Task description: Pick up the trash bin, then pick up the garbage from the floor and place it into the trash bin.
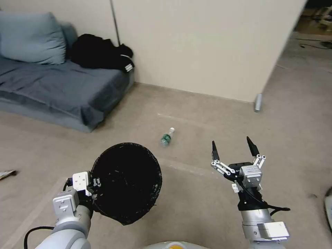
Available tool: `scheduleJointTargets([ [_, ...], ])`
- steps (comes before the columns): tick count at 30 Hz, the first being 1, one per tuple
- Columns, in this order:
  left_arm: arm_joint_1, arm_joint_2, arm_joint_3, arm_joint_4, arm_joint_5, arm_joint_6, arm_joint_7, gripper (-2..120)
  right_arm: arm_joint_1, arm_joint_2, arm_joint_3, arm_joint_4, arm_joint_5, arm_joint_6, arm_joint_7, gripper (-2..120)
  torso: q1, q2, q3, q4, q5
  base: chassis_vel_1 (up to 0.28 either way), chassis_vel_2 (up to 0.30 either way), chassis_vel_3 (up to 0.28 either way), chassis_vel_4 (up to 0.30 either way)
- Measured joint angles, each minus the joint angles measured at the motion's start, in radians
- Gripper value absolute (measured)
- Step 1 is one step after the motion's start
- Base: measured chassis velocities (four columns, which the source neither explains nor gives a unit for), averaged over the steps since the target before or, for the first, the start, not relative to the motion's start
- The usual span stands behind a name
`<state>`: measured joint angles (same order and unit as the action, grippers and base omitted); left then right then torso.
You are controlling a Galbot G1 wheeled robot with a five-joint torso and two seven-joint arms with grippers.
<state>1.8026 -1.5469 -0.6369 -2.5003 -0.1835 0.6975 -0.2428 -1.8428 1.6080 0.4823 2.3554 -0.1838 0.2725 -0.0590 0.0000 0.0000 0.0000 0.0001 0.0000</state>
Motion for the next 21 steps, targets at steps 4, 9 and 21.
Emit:
scheduleJointTargets([
  [4, 0.001, 0.001, -0.003, 0.000, -0.002, -0.005, -0.001, 1, -0.001, 0.000, 0.000, 0.002, 0.000, 0.000, 0.000, 100, 0.000, 0.000, 0.000, 0.0000, 0.0000, 0.073, 0.070, 0.060, 0.072],
  [9, 0.002, 0.000, 0.000, 0.000, -0.002, -0.010, -0.004, 1, -0.002, 0.000, 0.000, 0.007, 0.000, 0.000, -0.003, 100, 0.000, 0.000, 0.000, 0.0000, -0.0001, 0.019, 0.021, 0.020, 0.018],
  [21, 0.000, -0.003, 0.003, 0.000, -0.002, -0.014, -0.006, 1, -0.001, 0.000, 0.003, 0.010, 0.004, 0.007, -0.012, 100, 0.000, 0.000, 0.000, -0.0001, 0.0000, 0.000, 0.000, 0.000, 0.000],
])
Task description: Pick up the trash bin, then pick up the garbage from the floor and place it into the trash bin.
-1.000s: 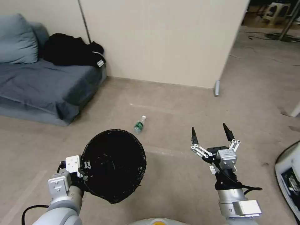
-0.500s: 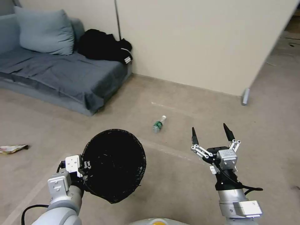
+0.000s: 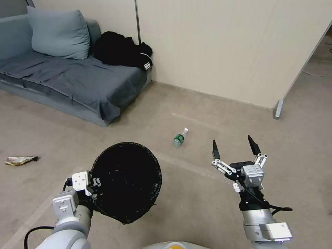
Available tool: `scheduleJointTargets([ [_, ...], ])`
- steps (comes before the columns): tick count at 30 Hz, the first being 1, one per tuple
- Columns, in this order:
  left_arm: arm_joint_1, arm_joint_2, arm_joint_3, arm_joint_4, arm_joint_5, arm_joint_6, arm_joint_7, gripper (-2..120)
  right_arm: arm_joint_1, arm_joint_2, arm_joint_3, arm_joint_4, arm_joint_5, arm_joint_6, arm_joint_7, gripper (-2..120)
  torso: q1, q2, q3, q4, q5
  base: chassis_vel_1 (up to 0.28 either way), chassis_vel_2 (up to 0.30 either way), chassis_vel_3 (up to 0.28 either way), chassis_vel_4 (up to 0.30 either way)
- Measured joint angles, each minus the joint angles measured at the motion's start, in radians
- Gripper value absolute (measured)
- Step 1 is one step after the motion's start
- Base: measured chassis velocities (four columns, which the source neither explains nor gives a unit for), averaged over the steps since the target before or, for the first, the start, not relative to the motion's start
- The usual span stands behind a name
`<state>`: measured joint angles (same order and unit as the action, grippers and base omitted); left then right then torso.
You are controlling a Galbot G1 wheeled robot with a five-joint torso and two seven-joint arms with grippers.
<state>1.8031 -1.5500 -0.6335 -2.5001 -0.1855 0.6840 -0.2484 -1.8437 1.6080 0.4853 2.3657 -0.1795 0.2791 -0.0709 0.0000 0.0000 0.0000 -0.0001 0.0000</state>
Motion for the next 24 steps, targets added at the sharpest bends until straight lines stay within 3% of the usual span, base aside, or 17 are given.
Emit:
scheduleJointTargets([
  [17, 0.000, -0.004, 0.003, 0.000, 0.003, -0.007, 0.001, 1, 0.001, 0.000, 0.007, -0.002, -0.009, -0.006, -0.006, 100, 0.000, 0.000, 0.000, 0.0000, 0.0000, 0.000, 0.000, 0.000, 0.000],
  [24, -0.001, -0.005, 0.002, 0.000, 0.004, -0.007, 0.001, 1, 0.003, 0.000, 0.007, -0.006, -0.009, -0.006, -0.006, 100, 0.000, 0.000, 0.000, 0.0002, -0.0002, -0.096, 0.104, 0.108, -0.085],
])
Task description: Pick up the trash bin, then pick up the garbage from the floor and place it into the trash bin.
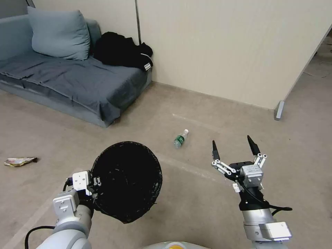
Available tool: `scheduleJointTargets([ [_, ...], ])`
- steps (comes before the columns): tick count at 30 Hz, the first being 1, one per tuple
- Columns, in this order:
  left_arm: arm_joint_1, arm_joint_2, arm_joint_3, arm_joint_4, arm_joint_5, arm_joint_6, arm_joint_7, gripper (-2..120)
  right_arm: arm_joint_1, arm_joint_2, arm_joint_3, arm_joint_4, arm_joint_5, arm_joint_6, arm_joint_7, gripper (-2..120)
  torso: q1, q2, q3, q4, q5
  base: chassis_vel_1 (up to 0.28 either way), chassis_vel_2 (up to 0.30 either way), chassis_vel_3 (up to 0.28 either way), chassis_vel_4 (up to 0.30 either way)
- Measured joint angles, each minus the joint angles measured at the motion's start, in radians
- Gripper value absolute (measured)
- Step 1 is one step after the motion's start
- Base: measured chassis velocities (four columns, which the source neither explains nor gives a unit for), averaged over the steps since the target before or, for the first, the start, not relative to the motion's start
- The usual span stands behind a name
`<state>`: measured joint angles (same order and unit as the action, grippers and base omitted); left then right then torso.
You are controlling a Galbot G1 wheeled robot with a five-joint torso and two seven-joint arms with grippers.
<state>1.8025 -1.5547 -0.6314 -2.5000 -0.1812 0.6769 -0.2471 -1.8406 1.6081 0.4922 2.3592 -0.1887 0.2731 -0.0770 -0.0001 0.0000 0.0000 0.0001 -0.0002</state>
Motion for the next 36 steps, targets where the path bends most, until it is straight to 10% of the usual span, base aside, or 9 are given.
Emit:
scheduleJointTargets([
  [36, -0.003, 0.001, -0.009, 0.000, 0.000, 0.001, 0.002, 1, 0.002, 0.000, -0.002, -0.008, 0.003, 0.023, -0.015, 100, 0.000, 0.000, 0.000, -0.0002, 0.0001, -0.100, 0.094, 0.101, -0.101],
])
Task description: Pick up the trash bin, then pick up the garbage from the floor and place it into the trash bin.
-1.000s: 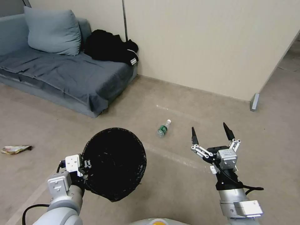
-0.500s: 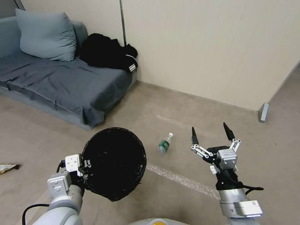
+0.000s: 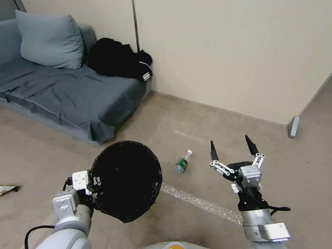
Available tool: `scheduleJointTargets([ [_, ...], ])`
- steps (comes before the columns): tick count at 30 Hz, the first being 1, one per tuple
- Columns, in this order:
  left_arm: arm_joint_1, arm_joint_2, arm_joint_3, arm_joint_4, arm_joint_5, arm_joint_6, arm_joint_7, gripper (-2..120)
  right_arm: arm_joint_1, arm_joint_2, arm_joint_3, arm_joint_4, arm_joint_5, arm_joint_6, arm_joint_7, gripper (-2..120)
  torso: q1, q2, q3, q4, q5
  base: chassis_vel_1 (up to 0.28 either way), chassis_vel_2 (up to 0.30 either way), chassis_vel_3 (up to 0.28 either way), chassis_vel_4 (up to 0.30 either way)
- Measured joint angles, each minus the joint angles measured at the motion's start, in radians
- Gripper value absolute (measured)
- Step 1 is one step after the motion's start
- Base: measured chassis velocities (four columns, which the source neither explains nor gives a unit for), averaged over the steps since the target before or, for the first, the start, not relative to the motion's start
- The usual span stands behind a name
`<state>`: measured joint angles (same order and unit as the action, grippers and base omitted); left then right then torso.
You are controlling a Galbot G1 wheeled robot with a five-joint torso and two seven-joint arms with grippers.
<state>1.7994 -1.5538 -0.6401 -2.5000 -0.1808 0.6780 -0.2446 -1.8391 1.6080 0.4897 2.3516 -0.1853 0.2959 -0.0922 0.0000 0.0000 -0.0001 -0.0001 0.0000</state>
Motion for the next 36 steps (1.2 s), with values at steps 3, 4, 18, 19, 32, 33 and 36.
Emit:
scheduleJointTargets([
  [3, 0.001, 0.001, -0.007, 0.000, -0.002, 0.000, 0.000, 1, 0.008, 0.000, 0.001, -0.003, 0.005, -0.005, 0.000, 100, 0.000, 0.000, 0.000, 0.0000, 0.0000, 0.000, 0.000, 0.000, 0.000],
  [4, 0.003, 0.001, -0.009, 0.000, -0.003, 0.000, 0.000, 1, 0.013, 0.000, 0.003, -0.005, 0.006, -0.008, -0.001, 100, 0.000, 0.000, 0.000, 0.0001, 0.0000, 0.000, 0.000, 0.000, 0.000],
  [18, -0.004, -0.004, -0.005, 0.000, 0.001, -0.001, 0.000, 1, 0.062, 0.000, 0.003, -0.024, 0.035, -0.040, -0.009, 100, 0.000, 0.000, 0.000, 0.0000, 0.0001, 0.000, 0.000, 0.000, 0.000],
  [19, -0.005, -0.004, -0.005, 0.000, 0.001, -0.003, -0.002, 1, 0.063, 0.000, 0.003, -0.025, 0.038, -0.040, -0.010, 100, 0.000, 0.000, 0.000, 0.0001, 0.0000, 0.000, 0.000, 0.000, 0.000],
  [32, -0.009, -0.004, -0.006, 0.000, -0.002, -0.010, -0.011, 1, 0.062, 0.000, 0.006, -0.031, 0.035, -0.040, -0.015, 100, 0.000, 0.000, 0.000, 0.0001, 0.0000, 0.000, 0.000, 0.000, 0.000],
  [33, -0.009, -0.004, -0.006, 0.000, -0.002, -0.011, -0.012, 1, 0.062, 0.000, 0.006, -0.031, 0.034, -0.040, -0.016, 100, 0.000, 0.000, 0.000, 0.0001, 0.0000, 0.000, 0.000, 0.000, 0.000],
  [36, -0.010, -0.004, -0.005, 0.000, -0.002, -0.012, -0.012, 1, 0.060, 0.000, 0.007, -0.030, 0.033, -0.040, -0.017, 100, 0.000, 0.000, 0.000, 0.0001, 0.0000, 0.000, 0.000, 0.000, 0.000],
])
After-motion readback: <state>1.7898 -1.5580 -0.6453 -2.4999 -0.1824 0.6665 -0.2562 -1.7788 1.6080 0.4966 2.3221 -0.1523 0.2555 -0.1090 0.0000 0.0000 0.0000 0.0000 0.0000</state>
